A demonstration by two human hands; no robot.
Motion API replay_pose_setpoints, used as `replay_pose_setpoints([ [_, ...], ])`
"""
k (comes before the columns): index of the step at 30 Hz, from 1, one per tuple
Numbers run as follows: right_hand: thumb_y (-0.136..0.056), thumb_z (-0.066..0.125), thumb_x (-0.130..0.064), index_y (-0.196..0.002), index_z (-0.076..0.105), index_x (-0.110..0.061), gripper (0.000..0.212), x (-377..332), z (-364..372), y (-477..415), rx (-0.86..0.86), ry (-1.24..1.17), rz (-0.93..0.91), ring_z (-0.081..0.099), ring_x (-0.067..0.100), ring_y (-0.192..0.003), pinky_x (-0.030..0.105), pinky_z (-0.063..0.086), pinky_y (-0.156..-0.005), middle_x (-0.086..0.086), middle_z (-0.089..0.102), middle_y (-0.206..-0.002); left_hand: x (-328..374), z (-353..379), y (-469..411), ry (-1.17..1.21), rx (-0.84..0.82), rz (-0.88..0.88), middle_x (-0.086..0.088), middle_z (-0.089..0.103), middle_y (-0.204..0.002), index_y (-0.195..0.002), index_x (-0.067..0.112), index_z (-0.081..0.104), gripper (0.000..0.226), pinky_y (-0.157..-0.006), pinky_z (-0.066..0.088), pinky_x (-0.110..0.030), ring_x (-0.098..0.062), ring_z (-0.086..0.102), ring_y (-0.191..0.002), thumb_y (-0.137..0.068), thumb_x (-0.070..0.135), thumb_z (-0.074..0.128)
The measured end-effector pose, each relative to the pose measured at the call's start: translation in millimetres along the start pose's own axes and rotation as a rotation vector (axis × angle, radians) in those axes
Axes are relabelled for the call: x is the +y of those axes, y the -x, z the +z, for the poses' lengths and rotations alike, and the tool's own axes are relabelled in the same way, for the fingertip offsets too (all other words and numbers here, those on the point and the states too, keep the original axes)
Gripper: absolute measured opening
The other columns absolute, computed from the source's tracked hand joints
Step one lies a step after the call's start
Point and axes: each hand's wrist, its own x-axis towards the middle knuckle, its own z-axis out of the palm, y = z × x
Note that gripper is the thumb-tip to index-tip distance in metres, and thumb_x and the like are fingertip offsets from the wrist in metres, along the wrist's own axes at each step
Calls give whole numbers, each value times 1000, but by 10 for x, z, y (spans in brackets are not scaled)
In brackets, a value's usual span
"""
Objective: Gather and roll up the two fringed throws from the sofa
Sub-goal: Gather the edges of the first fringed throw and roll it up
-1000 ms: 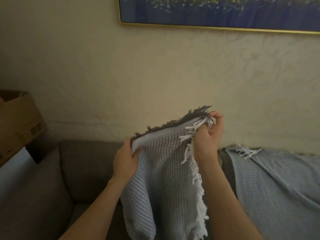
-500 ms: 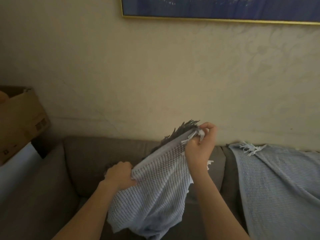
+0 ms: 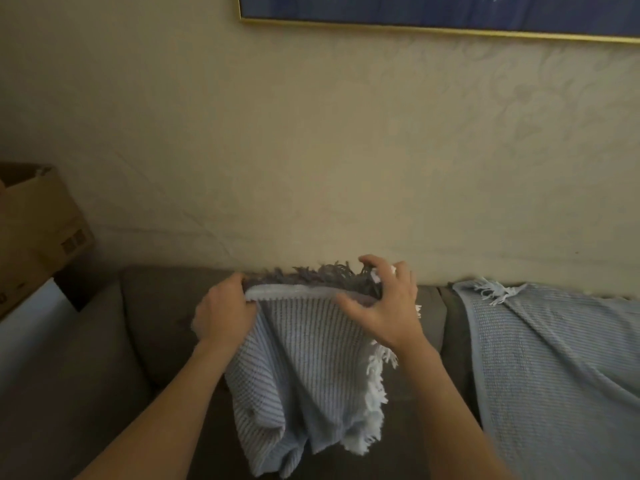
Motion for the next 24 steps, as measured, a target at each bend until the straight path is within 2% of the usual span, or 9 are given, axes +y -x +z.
replay_pose_setpoints([
  [3, -81, 73, -59, -122, 70, -28, 51, 102, 20, -97, -62, 458, -4, 42, 30, -100, 39, 33, -78, 2, 39, -100, 114, -191, -149, -111, 137, 240, -7, 64, -69, -85, 12, 64, 17, -50, 38, -29, -24, 55, -55, -82, 11, 81],
  [5, -85, 72, -24, -106, 76, -14, 24, 58, 17, -190, 77, 557, 74, 44, 34, -97, 40, 32, -76, 9, 45, -99, 205, -288, -175, -180, 173, 371, -10, 65, -68, -87, 8, 68, 27, -50, 37, -28, -27, 57, -53, -69, 4, 87],
  [7, -76, 72, -8, -92, 73, -8, 16, -22, -10, -256, 266, 536, 126, 46, 36, -95, 42, 35, -76, 15, 52, -110, 173, -263, -169, -234, 140, 429, -11, 67, -69, -87, 7, 70, 33, -51, 37, -29, -29, 61, -55, -62, 0, 90],
  [9, -70, 68, -2, -89, 67, -7, 19, -81, -25, -295, 388, 406, 144, 46, 34, -95, 43, 38, -78, 15, 57, -119, 40, -183, -134, -285, 54, 368, -10, 67, -69, -81, 10, 67, 29, -49, 33, -27, -29, 62, -55, -65, -2, 89],
  [13, -69, 58, 8, -91, 57, -10, 29, -116, 20, -259, 464, 164, 192, 38, 26, -82, 40, 30, -70, 9, 61, -90, -192, -123, -40, -349, -46, 49, -3, 68, -79, -88, 19, 65, 11, -57, 36, -30, -19, 55, -66, -94, 22, 75],
  [17, -72, 59, 7, -114, 65, -21, 51, -165, 74, -215, 456, 144, 238, 42, 26, -88, 38, 28, -74, 1, 61, -95, -242, -83, -101, -167, 95, -27, -10, 69, -84, -93, 14, 60, 10, -80, 47, -46, -33, 65, -81, -93, 17, 70],
  [20, -82, 67, -14, -118, 70, -15, 36, -117, 89, -190, 213, 137, 333, 59, 35, -91, 46, 49, -77, 9, 69, -95, -146, -126, -158, 86, 93, -105, -16, 66, -99, -109, 7, 54, 18, -73, 54, -50, -38, 66, -89, -98, 16, 65],
  [22, -76, 75, -46, -91, 72, -15, 34, -79, 67, -163, -174, -59, 326, 66, 27, -73, 48, 58, -67, 7, 70, -77, -94, -206, -226, 46, 81, 93, -15, 70, -101, -118, 8, 59, 31, -72, 57, -48, -35, 68, -88, -96, 23, 74],
  [24, -66, 79, -61, -77, 71, -15, 48, -41, 25, -179, -522, -41, 222, 68, 18, -67, 46, 58, -63, 4, 71, -71, -81, -245, -288, -111, -2, 330, -9, 71, -92, -106, 15, 63, 27, -66, 56, -44, -29, 67, -78, -90, 26, 82],
])
